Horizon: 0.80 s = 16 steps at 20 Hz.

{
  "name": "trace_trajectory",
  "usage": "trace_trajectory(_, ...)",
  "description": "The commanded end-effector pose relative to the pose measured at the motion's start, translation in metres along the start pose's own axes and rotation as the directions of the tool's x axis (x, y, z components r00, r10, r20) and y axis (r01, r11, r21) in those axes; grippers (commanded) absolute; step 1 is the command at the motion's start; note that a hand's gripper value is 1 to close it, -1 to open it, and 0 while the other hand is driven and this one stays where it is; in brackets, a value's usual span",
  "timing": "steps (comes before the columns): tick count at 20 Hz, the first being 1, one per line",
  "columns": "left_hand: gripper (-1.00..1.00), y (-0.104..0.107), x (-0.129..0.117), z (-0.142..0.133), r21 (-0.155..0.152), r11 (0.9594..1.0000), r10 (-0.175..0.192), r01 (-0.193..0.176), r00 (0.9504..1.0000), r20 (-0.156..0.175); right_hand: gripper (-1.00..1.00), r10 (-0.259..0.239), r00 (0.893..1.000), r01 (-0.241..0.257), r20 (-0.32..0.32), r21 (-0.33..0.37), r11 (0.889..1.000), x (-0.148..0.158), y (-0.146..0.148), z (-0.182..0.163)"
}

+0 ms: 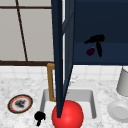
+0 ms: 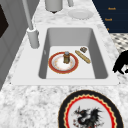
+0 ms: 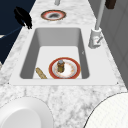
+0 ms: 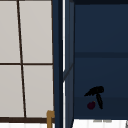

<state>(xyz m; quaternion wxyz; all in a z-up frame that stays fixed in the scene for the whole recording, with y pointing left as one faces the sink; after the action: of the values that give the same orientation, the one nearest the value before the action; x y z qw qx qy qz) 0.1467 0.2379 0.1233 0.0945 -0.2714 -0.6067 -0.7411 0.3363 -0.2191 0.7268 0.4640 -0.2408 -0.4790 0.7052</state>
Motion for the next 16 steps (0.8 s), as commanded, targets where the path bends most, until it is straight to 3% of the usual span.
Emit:
trace_trajectory(1,0.0,0.0,0.0,0.0,0.0,1.0,0.0,0.0,1.0,0.0,-1.0,0.041,0.999,-0.041,-0.004,0.071,0.997,-0.018,0.004,-0.025)
trace_trajectory(7,0.0,0.0,0.0,0.0,0.0,1.0,0.0,0.0,1.0,0.0,-1.0,0.033,0.999,-0.031,-0.018,0.104,0.994,-0.044,0.01,-0.07)
trace_trajectory(16,0.0,0.0,0.0,0.0,0.0,1.0,0.0,0.0,1.0,0.0,-1.0,0.07,0.997,-0.068,-0.02,0.1,0.993,-0.082,0.03,-0.151)
